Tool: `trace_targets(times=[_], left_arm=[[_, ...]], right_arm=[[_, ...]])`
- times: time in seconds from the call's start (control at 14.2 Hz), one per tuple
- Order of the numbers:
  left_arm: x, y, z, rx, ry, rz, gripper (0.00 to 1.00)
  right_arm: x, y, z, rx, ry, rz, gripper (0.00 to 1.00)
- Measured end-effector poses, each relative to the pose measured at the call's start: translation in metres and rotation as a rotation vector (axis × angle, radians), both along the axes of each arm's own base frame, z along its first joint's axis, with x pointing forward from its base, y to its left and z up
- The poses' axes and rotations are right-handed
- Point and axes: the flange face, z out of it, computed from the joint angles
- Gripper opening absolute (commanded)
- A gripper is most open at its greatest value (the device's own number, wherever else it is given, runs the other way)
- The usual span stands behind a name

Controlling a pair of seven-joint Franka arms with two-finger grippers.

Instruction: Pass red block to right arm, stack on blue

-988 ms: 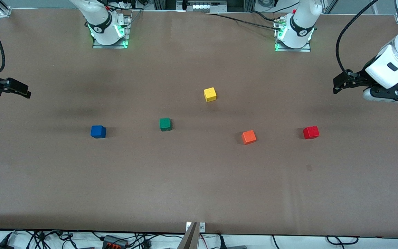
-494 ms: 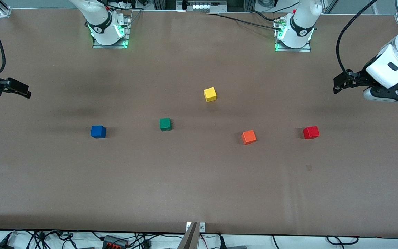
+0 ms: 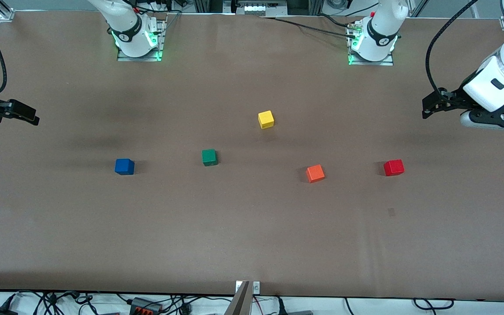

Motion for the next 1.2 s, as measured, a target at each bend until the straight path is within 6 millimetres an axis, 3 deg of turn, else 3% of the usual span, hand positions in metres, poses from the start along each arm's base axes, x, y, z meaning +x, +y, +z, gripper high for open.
trace_targets(times=[0.35, 0.56, 0.85, 1.06, 1.2], left_arm=[[0.001, 0.000, -0.001, 0.000, 0.002, -0.001, 1.00], [0.008, 0.003, -0.021, 0.002, 0.042, 0.005, 1.00], [0.036, 0.018, -0.088, 0.023, 0.138, 0.028, 1.00], [0.062, 0.056, -0.138, 0.048, 0.126, 0.074, 1.00], [0.073, 0.075, -0.183, 0.044, 0.162, 0.097, 1.00]], right_arm=[[0.005, 0.001, -0.009, -0.001, -0.021, 0.004, 1.00], [0.005, 0.005, -0.012, -0.001, -0.022, 0.010, 1.00], [0.005, 0.006, -0.012, 0.000, -0.021, 0.012, 1.00], [0.005, 0.006, -0.013, 0.000, -0.020, 0.012, 1.00], [0.006, 0.008, -0.017, 0.001, -0.012, 0.016, 1.00]])
